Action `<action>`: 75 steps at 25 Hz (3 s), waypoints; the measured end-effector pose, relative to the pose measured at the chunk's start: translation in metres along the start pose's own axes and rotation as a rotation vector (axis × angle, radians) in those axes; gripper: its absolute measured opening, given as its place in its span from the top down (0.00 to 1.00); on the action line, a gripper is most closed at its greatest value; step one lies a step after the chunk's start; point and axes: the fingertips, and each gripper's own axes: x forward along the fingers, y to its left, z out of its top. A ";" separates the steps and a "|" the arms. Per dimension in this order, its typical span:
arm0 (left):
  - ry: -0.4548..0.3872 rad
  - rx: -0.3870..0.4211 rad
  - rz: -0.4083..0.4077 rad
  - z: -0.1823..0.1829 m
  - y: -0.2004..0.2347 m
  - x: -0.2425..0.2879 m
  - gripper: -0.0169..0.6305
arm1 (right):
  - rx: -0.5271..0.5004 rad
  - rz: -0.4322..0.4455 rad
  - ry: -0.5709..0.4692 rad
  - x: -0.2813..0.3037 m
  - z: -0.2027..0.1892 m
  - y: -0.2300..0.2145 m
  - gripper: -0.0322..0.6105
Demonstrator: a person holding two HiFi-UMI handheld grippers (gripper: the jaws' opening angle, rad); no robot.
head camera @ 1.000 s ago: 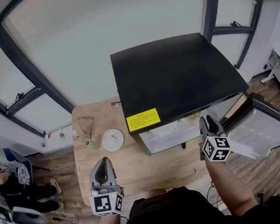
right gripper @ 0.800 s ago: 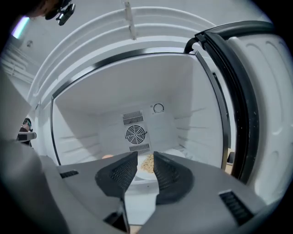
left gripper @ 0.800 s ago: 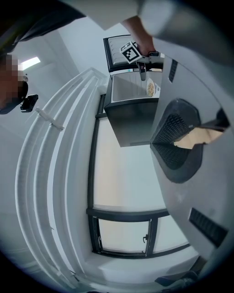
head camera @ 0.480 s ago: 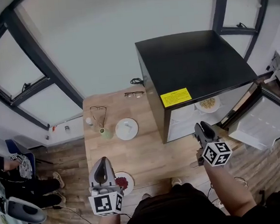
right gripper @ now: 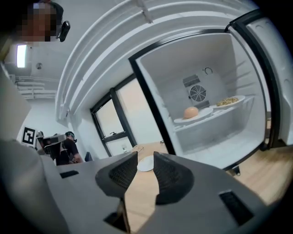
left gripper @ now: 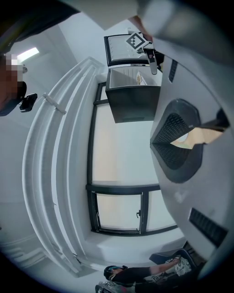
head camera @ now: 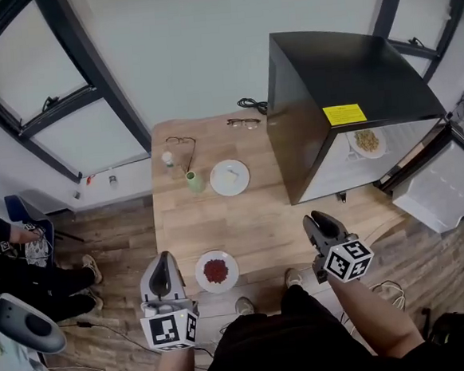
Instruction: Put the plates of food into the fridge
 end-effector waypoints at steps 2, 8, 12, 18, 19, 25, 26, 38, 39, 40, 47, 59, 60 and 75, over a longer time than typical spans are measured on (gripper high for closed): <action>0.004 -0.001 -0.004 -0.005 0.009 -0.010 0.97 | 0.023 0.051 0.036 0.002 -0.023 0.025 0.76; 0.022 0.003 -0.011 -0.019 0.038 -0.042 0.97 | 0.072 0.237 0.174 0.009 -0.102 0.110 0.76; 0.043 0.012 -0.008 -0.029 0.057 -0.065 0.97 | 0.190 0.242 0.252 0.014 -0.155 0.137 0.76; 0.090 0.017 0.023 -0.047 0.089 -0.091 0.97 | 0.497 0.101 0.403 0.019 -0.244 0.138 0.74; 0.095 0.019 0.026 -0.049 0.093 -0.094 0.97 | 0.510 0.087 0.418 0.020 -0.252 0.138 0.74; 0.118 0.033 0.054 -0.059 0.112 -0.108 0.97 | 0.601 0.098 0.449 0.037 -0.279 0.154 0.69; 0.124 0.034 0.059 -0.061 0.114 -0.110 0.97 | 0.625 0.090 0.453 0.040 -0.284 0.154 0.66; 0.161 0.062 0.095 -0.065 0.133 -0.121 0.97 | 0.838 0.040 0.480 0.068 -0.318 0.157 0.71; 0.164 0.063 0.093 -0.066 0.132 -0.120 0.97 | 0.833 0.044 0.485 0.067 -0.319 0.158 0.77; 0.167 0.063 0.091 -0.068 0.131 -0.120 0.97 | 0.829 0.051 0.487 0.067 -0.319 0.159 0.79; 0.166 0.058 0.068 -0.069 0.119 -0.109 0.97 | 0.930 0.129 0.416 0.061 -0.300 0.164 0.90; 0.117 0.059 -0.050 -0.048 0.054 -0.054 0.97 | 0.984 0.151 0.291 0.029 -0.246 0.114 0.90; 0.113 0.061 -0.060 -0.045 0.047 -0.049 0.97 | 0.987 0.147 0.278 0.026 -0.241 0.107 0.90; 0.064 0.066 -0.156 -0.015 -0.039 0.016 0.97 | 0.955 0.129 0.176 -0.007 -0.171 0.019 0.90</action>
